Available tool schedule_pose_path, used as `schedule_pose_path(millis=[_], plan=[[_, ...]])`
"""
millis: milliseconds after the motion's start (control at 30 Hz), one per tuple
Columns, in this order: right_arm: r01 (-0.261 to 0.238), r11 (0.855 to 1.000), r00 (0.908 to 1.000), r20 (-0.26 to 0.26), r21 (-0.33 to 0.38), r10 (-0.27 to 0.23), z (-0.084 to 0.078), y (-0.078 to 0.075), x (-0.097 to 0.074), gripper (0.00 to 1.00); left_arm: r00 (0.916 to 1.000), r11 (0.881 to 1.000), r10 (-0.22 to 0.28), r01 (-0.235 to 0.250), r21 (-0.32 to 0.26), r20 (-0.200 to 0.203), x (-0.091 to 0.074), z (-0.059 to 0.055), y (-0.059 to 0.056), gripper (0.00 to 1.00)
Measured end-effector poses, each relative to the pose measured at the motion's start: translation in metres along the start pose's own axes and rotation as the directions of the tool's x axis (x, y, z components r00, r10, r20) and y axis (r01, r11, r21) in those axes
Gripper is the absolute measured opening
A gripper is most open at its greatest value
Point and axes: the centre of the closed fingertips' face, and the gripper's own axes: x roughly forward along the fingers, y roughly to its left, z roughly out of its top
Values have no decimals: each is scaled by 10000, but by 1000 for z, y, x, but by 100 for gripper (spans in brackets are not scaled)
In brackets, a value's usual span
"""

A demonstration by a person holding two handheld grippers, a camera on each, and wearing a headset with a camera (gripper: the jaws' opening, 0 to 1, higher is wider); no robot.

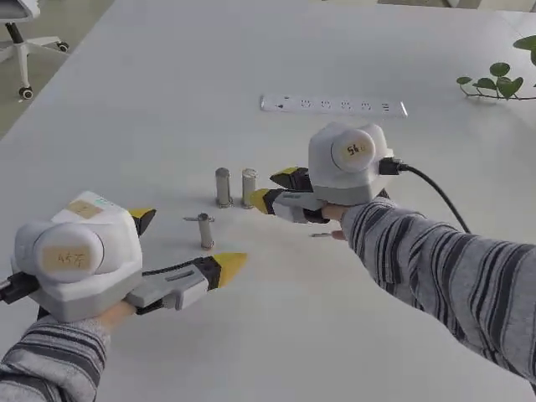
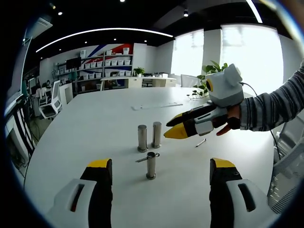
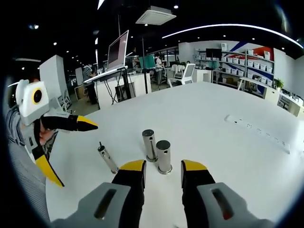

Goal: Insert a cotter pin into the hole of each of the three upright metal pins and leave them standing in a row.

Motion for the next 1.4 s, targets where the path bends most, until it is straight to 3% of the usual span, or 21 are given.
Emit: schedule_pose_path(millis=[133, 300, 567, 767, 967, 1133, 1300, 1400], plan=[[26, 9998, 9999, 109, -206, -24, 0, -2, 8, 19, 9992, 9991, 373, -370, 197, -143, -4, 1, 6, 85], [-99, 9997, 9994, 333, -219, 106, 7, 3, 17, 18, 9992, 9992, 363, -360, 188, -180, -7, 0, 5, 86], [-38, 9999, 9994, 355, -116, 42, 8, 7, 27, 14, 9993, 9994, 343, -344, 41, 114, -11, 4, 4, 88], [-17, 10000, 9995, 313, -17, 18, 9, 8, 26, 9, 9997, 9997, 217, -218, 111, 112, -12, 4, 1, 92], [-46, 9996, 9998, 194, -281, 51, 8, 10, 24, 8, 9986, 9997, 237, -236, -26, 474, -12, 9, 0, 99], [-127, 9991, 9999, 93, -410, 131, 9, 12, 21, 8, 9994, 9999, 114, -110, -110, 328, -12, 7, -1, 99], [-268, 9991, 9989, 366, -320, 280, 18, 16, 13, 8, 9991, 9998, 204, -203, -30, 384, -13, 9, 1, 99], [-516, 9966, 9981, 290, -635, 535, 17, 22, 7, 8, 9992, 9998, 189, -191, 55, 343, -14, 10, 0, 99]])
